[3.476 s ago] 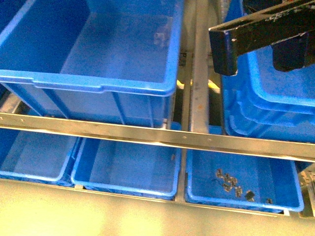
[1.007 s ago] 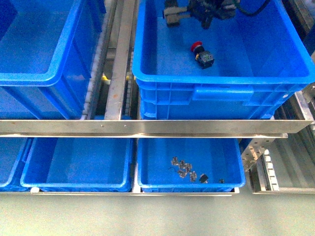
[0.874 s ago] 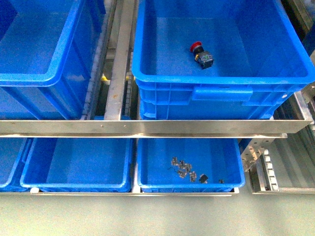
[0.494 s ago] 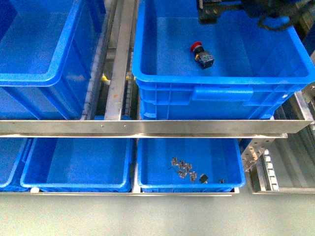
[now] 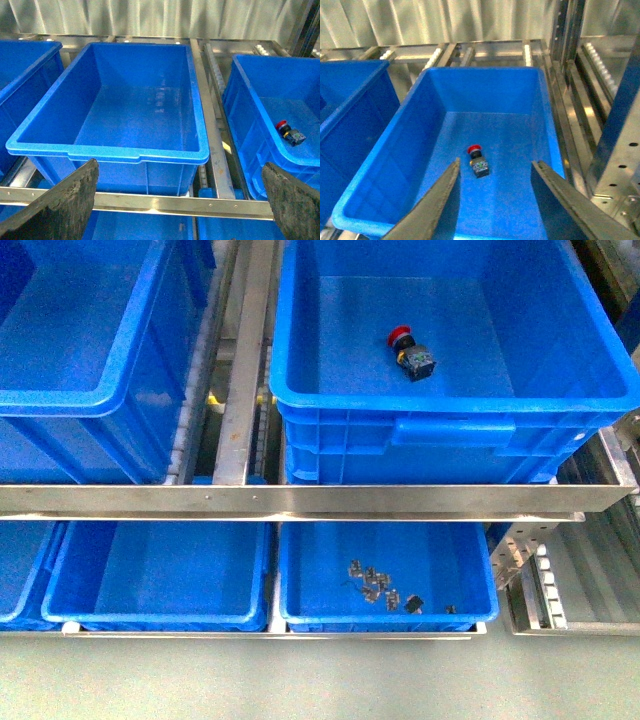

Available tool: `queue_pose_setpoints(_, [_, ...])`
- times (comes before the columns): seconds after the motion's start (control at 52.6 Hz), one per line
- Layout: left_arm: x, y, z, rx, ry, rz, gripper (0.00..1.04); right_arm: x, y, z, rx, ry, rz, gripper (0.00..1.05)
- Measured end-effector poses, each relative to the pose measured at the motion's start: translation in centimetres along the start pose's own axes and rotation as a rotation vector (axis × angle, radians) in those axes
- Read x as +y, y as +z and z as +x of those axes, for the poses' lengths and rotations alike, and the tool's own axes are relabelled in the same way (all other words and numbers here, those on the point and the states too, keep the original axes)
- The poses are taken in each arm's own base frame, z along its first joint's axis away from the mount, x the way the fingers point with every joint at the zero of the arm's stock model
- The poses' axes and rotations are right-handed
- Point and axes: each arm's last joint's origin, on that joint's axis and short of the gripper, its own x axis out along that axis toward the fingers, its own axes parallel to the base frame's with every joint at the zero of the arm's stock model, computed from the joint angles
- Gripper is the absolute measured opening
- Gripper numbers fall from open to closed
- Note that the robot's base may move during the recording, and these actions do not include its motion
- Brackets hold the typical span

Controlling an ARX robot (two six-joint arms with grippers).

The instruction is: Pick red and yellow buttons and place in box

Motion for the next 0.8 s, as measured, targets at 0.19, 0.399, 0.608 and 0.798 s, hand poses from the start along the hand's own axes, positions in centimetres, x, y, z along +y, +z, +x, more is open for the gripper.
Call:
queue_pose_setpoints(0.19, [0.0, 0.0, 0.0, 0.0, 0.0, 0.0, 0.97, -0.9, -1.3, -2.8, 0.021, -0.002, -0.021, 0.05])
queue_pose_setpoints(0.399, [0.0, 0.0, 0.0, 0.0, 0.0, 0.0, 0.97, -2.3, -1.8, -5.4, 0.019, -0.006, -0.026, 0.04])
queue_pose_setpoints(0.608, [0.0, 0.0, 0.0, 0.0, 0.0, 0.0, 0.97, -2.4, -3.0, -7.3, 0.018, -0.005, -0.026, 0.04])
queue_pose_setpoints(0.798, [0.0, 0.0, 0.0, 0.0, 0.0, 0.0, 0.97, -2.4, -2.8, -8.5, 0.013, -0.005, -0.026, 0.04])
